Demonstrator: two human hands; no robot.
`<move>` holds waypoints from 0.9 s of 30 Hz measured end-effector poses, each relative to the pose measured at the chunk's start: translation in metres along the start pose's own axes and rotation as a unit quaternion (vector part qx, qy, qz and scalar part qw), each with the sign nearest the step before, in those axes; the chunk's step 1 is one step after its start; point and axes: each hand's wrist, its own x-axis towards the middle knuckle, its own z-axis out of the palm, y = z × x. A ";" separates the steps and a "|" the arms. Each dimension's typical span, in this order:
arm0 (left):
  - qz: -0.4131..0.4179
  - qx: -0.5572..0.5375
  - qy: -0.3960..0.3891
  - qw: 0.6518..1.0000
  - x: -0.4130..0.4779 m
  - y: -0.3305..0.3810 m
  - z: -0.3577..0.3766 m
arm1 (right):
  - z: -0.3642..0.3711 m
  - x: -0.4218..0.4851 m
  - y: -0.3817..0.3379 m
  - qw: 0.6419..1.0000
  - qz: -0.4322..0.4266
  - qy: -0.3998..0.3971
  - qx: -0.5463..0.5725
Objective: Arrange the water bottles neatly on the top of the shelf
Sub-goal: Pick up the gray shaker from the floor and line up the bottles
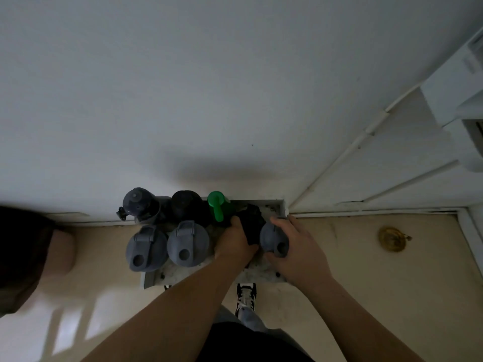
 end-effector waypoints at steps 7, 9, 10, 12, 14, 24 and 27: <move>-0.006 -0.028 -0.001 1.000 -0.052 -0.007 -0.013 | 0.000 -0.001 -0.002 1.000 -0.018 0.020 0.014; -0.027 -0.074 -0.028 0.996 -0.063 -0.011 -0.017 | 0.000 0.000 -0.002 0.999 -0.022 0.023 0.012; -0.055 -0.127 -0.048 0.989 -0.067 -0.014 -0.019 | 0.000 0.000 -0.003 0.999 -0.024 0.022 0.017; -0.124 -0.273 -0.089 0.950 -0.073 -0.023 -0.021 | 0.000 0.000 -0.005 0.999 -0.024 0.024 0.022; -0.183 -0.394 -0.137 0.890 -0.080 -0.028 -0.027 | 0.002 0.001 -0.008 0.999 -0.020 0.032 0.031; -0.134 -0.495 -0.157 0.844 -0.102 -0.049 -0.041 | 0.000 0.058 -0.053 0.994 -0.085 0.048 0.054; -0.098 -0.461 -0.138 0.871 -0.104 -0.052 -0.040 | 0.006 0.074 -0.057 0.995 -0.081 0.021 0.048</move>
